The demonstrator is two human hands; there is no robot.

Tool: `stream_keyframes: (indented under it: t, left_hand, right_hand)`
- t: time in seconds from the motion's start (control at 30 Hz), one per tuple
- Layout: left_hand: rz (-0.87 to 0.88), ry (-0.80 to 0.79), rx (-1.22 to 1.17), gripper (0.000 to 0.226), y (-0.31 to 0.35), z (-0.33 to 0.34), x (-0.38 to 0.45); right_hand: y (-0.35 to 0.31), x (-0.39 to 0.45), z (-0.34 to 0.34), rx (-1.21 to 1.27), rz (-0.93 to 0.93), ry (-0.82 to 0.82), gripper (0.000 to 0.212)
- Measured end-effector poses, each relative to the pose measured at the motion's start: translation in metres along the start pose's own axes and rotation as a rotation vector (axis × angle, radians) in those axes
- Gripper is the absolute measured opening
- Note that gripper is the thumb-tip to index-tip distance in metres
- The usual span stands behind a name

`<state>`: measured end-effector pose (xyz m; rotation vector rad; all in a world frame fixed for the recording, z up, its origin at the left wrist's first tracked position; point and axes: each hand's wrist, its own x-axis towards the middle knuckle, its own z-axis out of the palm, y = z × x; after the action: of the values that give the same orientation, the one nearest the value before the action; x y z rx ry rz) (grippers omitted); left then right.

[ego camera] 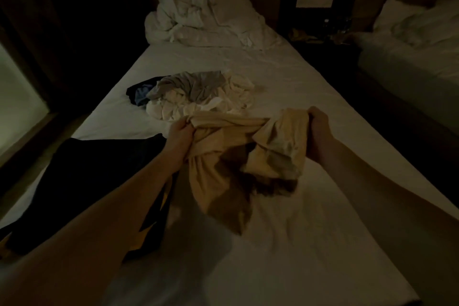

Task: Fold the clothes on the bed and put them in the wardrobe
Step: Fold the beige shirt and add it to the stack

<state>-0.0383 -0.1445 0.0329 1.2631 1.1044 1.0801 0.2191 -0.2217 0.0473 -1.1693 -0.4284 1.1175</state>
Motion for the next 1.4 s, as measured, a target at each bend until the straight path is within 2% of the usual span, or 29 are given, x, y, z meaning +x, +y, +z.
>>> stream_keyframes:
  t: [0.1, 0.2, 0.27, 0.3, 0.37, 0.4, 0.43, 0.47, 0.53, 0.6, 0.67, 0.7, 0.73, 0.77, 0.8, 0.87, 0.93, 1.0, 1.03, 1.07, 1.13, 1.2, 1.23, 1.27, 1.33, 1.4]
  left_hand:
    - [-0.019, 0.057, -0.025, 0.018, 0.024, -0.002, 0.003]
    - [-0.106, -0.043, -0.119, 0.035, 0.039, 0.0, 0.003]
    - [-0.125, -0.132, -0.211, 0.043, 0.041, 0.002, 0.002]
    - [-0.124, -0.148, -0.223, 0.042, 0.041, 0.003, 0.002]
    - [-0.133, -0.144, -0.25, 0.039, 0.044, 0.007, -0.001]
    - [-0.132, -0.129, -0.255, 0.039, 0.044, 0.007, 0.0]
    - [-0.127, -0.106, -0.259, 0.039, 0.044, 0.006, -0.001]
    - [-0.131, -0.077, -0.258, 0.038, 0.043, 0.003, 0.001]
    - [-0.104, 0.084, -0.073, 0.03, 0.033, -0.013, 0.011]
    - [-0.009, 0.296, 0.396, 0.031, 0.015, -0.039, 0.024]
    - [0.012, 0.403, 0.755, 0.021, -0.003, -0.062, 0.032]
    - [-0.037, 0.394, 0.826, 0.017, -0.01, -0.067, 0.033]
    - [-0.089, 0.364, 0.874, 0.026, -0.02, -0.068, 0.036]
    - [-0.085, 0.317, 0.925, 0.038, -0.027, -0.065, 0.037]
    - [-0.01, 0.278, 0.974, 0.047, -0.032, -0.058, 0.037]
    - [0.249, 0.137, 0.981, 0.058, -0.035, -0.036, 0.031]
    - [0.472, -0.165, 0.946, 0.081, -0.031, -0.006, 0.016]
    - [0.676, -0.408, 0.971, 0.103, -0.021, 0.03, 0.0]
    - [0.768, -0.501, 0.849, 0.1, -0.017, 0.048, -0.007]
    - [0.798, -0.551, 0.645, 0.087, -0.017, 0.063, -0.011]
    - [0.795, -0.487, 0.454, 0.047, -0.021, 0.079, -0.008]
    - [0.853, -0.384, 0.659, 0.02, -0.012, 0.077, 0.006]
    - [0.856, -0.327, 0.726, 0.019, -0.011, 0.075, 0.008]
    - [0.857, -0.3, 0.771, 0.021, -0.012, 0.073, 0.01]
    - [0.698, -0.209, 0.709, 0.01, -0.009, 0.068, 0.005]
    - [0.433, -0.023, 0.508, 0.003, -0.002, 0.066, 0.001]
  right_hand:
    - [0.003, 0.011, 0.005, -0.221, -0.049, 0.156, 0.028]
    - [0.014, 0.019, 0.012, -0.519, -0.224, 0.204, 0.029]
    - [0.024, 0.012, 0.024, -0.594, -0.292, 0.026, 0.025]
    - [0.031, 0.009, 0.029, -0.684, -0.298, -0.111, 0.037]
    - [0.045, 0.003, 0.034, -1.046, -0.298, -0.378, 0.081]
    - [0.052, 0.002, 0.034, -1.227, -0.267, -0.456, 0.093]
    - [0.059, 0.001, 0.03, -1.385, -0.194, -0.473, 0.094]
    - [0.065, 0.0, 0.023, -1.509, -0.116, -0.462, 0.084]
    - [0.08, 0.005, 0.003, -1.655, -0.061, -0.434, 0.055]
    - [0.085, 0.014, -0.016, -1.577, -0.132, -0.297, 0.026]
    - [0.073, 0.021, -0.023, -1.363, -0.167, -0.116, 0.005]
    - [0.063, 0.022, -0.02, -1.215, -0.154, -0.047, 0.007]
    - [0.051, 0.021, -0.016, -1.023, -0.125, -0.006, 0.014]
    - [0.042, 0.018, -0.009, -0.784, -0.076, -0.009, 0.016]
    - [0.032, 0.014, -0.001, -0.554, 0.001, -0.05, 0.016]
    - [0.015, 0.008, 0.013, -0.251, 0.126, -0.144, 0.017]
    - [0.002, 0.005, 0.023, -0.175, 0.154, -0.208, 0.021]
    - [-0.006, 0.002, 0.032, -0.212, 0.147, -0.287, 0.033]
    - [-0.009, 0.0, 0.036, -0.247, 0.155, -0.327, 0.042]
    - [-0.012, -0.004, 0.039, -0.278, 0.178, -0.368, 0.05]
    - [-0.015, -0.006, 0.038, -0.303, 0.246, -0.453, 0.069]
    - [-0.017, -0.008, 0.032, -0.281, 0.32, -0.481, 0.09]
    - [-0.016, -0.006, 0.027, -0.275, 0.321, -0.436, 0.096]
    - [-0.014, -0.003, 0.023, -0.287, 0.279, -0.372, 0.098]
    - [-0.005, 0.001, 0.013, -0.336, 0.159, -0.259, 0.088]
    - [0.008, -0.008, 0.005, -0.344, 0.15, -0.36, 0.069]
